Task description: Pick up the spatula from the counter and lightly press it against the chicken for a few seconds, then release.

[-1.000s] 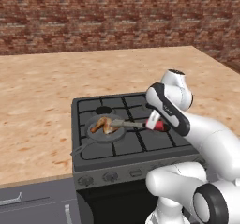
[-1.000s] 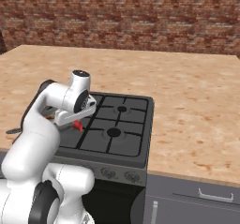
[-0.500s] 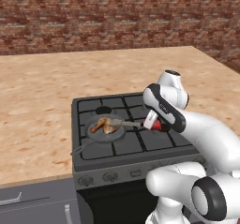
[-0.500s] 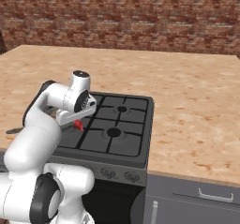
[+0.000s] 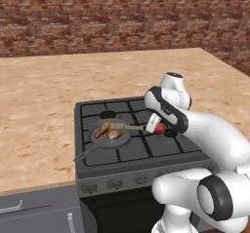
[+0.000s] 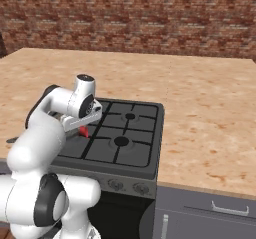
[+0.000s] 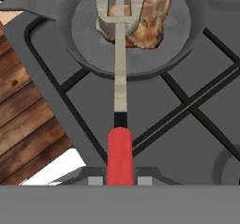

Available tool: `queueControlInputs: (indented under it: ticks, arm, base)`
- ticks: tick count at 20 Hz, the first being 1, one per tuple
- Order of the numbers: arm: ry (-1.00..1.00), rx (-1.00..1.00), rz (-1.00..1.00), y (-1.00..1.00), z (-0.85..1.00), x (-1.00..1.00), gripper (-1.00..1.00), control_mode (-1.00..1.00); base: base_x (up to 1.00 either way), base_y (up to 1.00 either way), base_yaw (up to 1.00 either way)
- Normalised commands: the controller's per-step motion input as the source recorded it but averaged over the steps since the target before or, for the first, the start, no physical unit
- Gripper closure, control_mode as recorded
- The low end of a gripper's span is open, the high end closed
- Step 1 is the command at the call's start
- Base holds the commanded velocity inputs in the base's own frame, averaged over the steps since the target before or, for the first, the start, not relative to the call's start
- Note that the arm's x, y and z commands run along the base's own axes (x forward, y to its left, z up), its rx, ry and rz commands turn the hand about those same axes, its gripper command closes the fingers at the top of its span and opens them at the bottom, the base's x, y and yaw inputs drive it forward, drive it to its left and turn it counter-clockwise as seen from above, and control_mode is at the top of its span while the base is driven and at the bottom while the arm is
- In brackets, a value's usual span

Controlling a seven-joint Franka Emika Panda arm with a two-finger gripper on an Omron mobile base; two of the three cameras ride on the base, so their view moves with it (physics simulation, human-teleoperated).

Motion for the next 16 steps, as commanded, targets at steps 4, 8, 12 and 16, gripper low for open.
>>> queueControlInputs:
  ticks: [4, 8, 12, 16]
  arm:
    - [0.0, 0.0, 0.0, 0.04, -0.17, 0.16, 1.0, -1.0]
    - [0.0, 0.0, 0.0, 0.0, -0.2, 0.16, 1.0, -1.0]
    - [0.0, 0.0, 0.0, 0.0, -0.15, 0.1, 1.0, -1.0]
    - [0.0, 0.0, 0.0, 0.0, -0.13, 0.01, 1.0, -1.0]
  base:
    - [0.0, 0.0, 0.0]
    - [0.0, 0.0, 0.0]
    - [0.0, 0.0, 0.0]
    - [0.0, 0.0, 0.0]
